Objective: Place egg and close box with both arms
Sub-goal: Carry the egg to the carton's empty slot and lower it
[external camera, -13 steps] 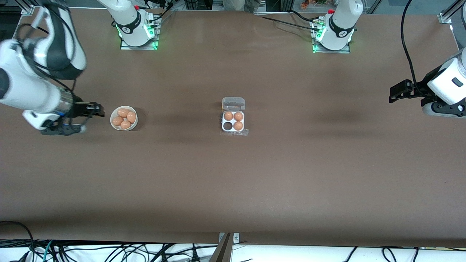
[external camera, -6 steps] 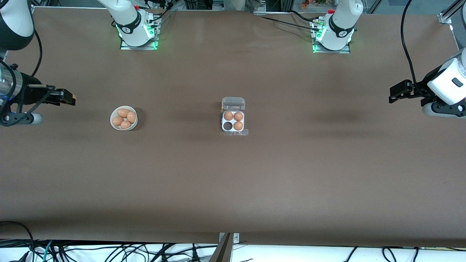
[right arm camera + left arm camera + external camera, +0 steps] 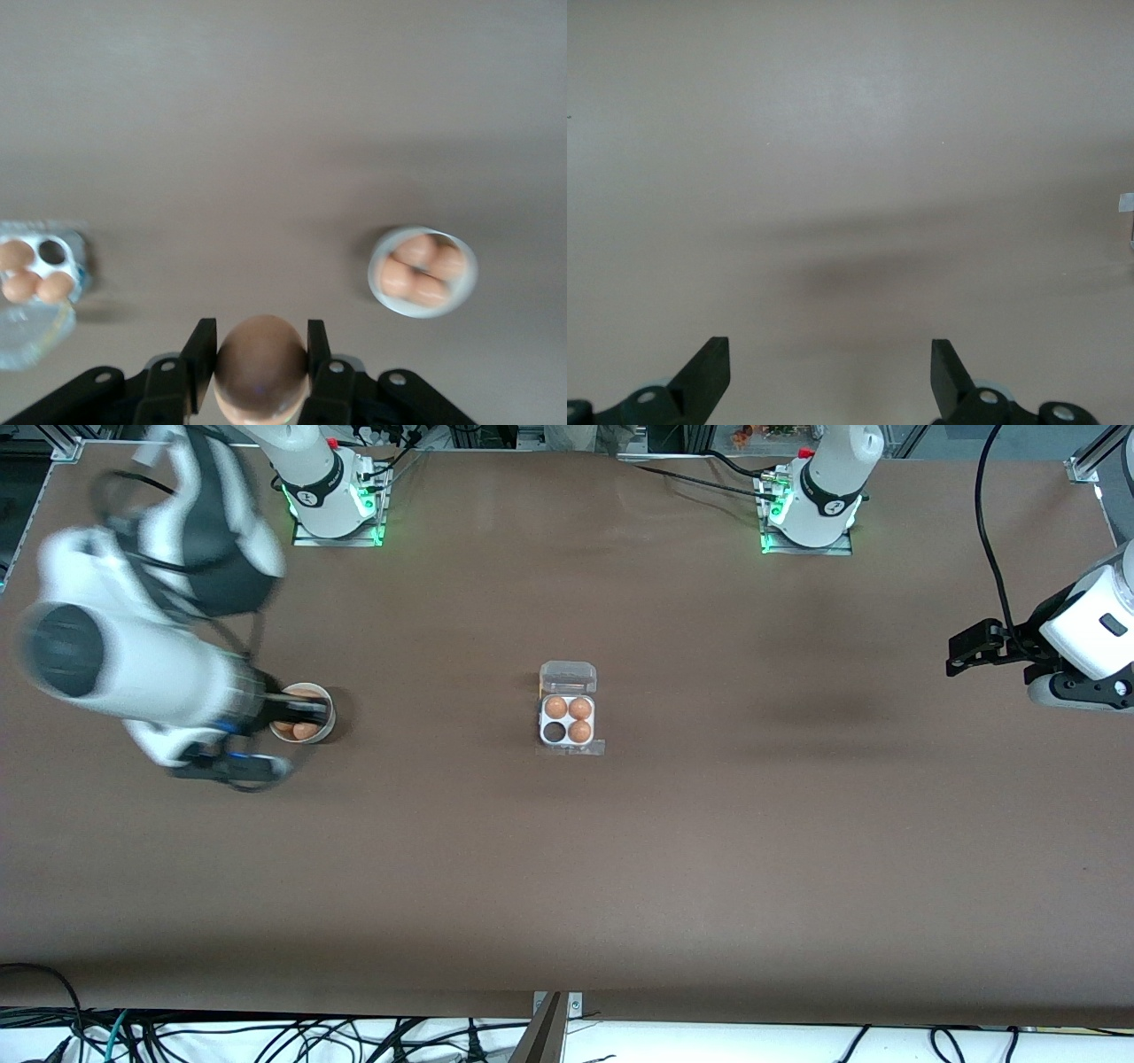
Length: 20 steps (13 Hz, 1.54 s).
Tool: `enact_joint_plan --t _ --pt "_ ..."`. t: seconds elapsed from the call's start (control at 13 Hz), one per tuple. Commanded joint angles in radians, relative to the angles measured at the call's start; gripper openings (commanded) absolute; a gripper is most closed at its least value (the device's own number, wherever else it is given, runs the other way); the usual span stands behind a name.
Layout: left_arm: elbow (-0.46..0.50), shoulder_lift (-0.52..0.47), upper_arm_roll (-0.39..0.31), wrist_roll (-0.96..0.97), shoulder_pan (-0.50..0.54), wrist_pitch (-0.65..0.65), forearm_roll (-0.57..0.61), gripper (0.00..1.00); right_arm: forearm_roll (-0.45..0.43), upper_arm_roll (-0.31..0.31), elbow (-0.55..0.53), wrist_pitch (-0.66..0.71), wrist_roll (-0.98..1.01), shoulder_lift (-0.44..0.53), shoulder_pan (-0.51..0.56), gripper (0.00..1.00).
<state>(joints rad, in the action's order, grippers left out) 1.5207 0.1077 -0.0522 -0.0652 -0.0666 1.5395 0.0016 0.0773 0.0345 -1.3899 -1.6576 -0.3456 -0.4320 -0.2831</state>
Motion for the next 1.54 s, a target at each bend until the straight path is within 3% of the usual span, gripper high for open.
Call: enact_joint_plan --t 0.0,0.69,1.15,1.46 --pt "-0.028 0.01 0.0 0.005 -0.007 -0.01 0.024 1.0 0.007 -0.005 0.043 -0.086 -0.107 -0.089 -0.097 0.0" --pt "-0.04 0.013 0.002 0.007 -0.01 -0.012 0.023 1.0 0.001 -0.007 0.043 -0.387 -0.337 -0.266 -0.313 0.0" --pt "-0.04 0.02 0.003 0.008 -0.013 -0.012 0.015 1.0 -0.013 -0.011 0.043 -0.476 -0.437 -0.323 -0.402 0.0" --pt "-0.04 0.024 0.003 0.008 -0.013 -0.012 0.014 1.0 -0.077 -0.01 0.04 -0.498 -0.507 -0.359 -0.441 0.0"
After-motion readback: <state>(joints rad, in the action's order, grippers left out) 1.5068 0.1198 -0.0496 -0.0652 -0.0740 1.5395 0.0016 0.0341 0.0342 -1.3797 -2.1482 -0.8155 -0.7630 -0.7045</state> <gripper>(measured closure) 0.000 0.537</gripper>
